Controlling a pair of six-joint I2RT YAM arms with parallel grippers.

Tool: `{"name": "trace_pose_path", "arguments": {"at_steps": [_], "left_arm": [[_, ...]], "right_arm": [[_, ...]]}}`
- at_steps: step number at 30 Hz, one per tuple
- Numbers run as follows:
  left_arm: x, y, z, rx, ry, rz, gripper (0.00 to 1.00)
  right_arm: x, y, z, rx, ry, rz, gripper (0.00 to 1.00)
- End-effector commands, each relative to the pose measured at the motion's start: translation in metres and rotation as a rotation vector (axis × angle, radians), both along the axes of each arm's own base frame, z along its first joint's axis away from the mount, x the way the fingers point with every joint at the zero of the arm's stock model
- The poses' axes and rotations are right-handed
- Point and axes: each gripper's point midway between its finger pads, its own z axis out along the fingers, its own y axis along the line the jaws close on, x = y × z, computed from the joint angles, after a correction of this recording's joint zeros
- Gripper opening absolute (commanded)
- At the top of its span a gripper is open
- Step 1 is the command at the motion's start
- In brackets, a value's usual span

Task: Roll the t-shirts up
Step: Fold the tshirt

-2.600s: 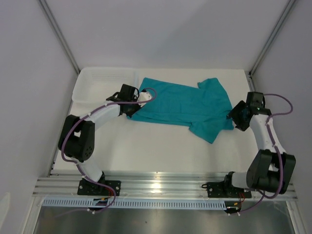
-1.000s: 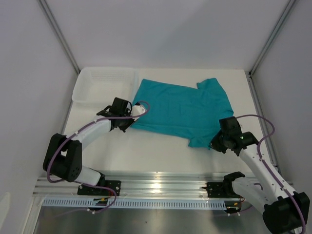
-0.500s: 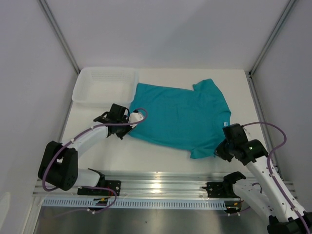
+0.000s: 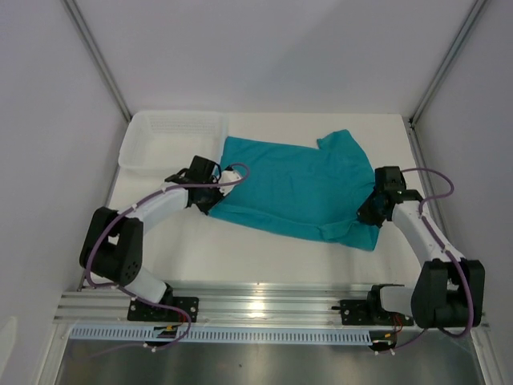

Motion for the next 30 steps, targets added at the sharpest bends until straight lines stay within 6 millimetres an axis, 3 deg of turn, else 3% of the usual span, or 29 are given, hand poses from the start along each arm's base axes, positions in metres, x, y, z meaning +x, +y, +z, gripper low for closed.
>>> {"name": "trace_pose_path", "arguments": {"at_steps": [1, 5, 11, 27, 30], "left_arm": [[0.02, -0.002, 0.014, -0.013, -0.042, 0.032, 0.01], [0.037, 0.002, 0.015, 0.013, -0.056, 0.061, 0.01], [0.051, 0.014, 0.006, 0.044, -0.041, 0.107, 0.01], [0.068, 0.01, 0.005, 0.027, -0.047, 0.137, 0.01], [0.072, 0.011, 0.001, 0.038, -0.045, 0.146, 0.05]], "right_arm": [[0.051, 0.005, 0.022, -0.005, -0.135, 0.114, 0.0], [0.072, 0.007, 0.005, 0.005, -0.096, 0.144, 0.0], [0.095, -0.007, -0.002, 0.008, -0.096, 0.115, 0.0], [0.119, -0.017, -0.02, -0.004, -0.052, 0.132, 0.0], [0.12, -0.017, -0.025, -0.007, -0.038, 0.137, 0.0]]}}
